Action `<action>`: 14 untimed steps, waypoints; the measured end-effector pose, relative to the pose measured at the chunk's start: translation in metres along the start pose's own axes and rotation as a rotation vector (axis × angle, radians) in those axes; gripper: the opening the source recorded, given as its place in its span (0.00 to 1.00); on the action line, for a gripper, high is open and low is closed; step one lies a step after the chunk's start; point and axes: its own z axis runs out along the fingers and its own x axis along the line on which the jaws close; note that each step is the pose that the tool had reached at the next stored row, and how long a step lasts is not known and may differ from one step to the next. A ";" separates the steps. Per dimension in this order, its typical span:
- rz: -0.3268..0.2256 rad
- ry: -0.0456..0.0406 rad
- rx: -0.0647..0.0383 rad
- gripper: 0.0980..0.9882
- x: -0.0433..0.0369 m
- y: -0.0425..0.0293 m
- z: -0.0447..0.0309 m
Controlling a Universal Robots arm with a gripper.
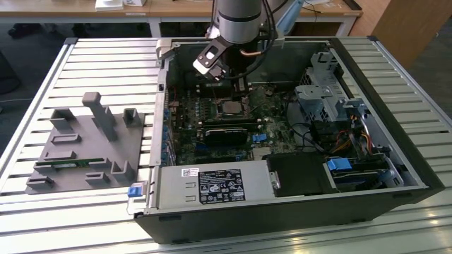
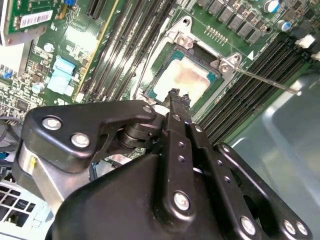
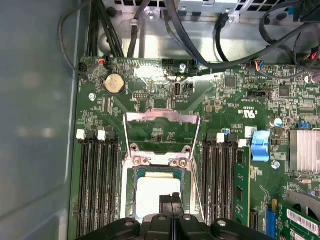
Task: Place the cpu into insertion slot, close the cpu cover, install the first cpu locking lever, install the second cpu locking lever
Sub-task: 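Close the cpu cover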
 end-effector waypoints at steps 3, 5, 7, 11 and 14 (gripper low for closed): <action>0.000 0.0001 0.011 0.01 -0.0001 0.0042 -0.0002; 0.000 0.0002 0.015 0.01 -0.0001 0.0047 -0.0037; 0.000 0.0004 0.018 0.01 0.0000 0.0052 -0.0110; 0.000 0.0006 0.025 0.01 0.0001 0.0064 -0.0245; 0.001 0.0261 0.042 0.01 0.0000 0.0103 -0.0246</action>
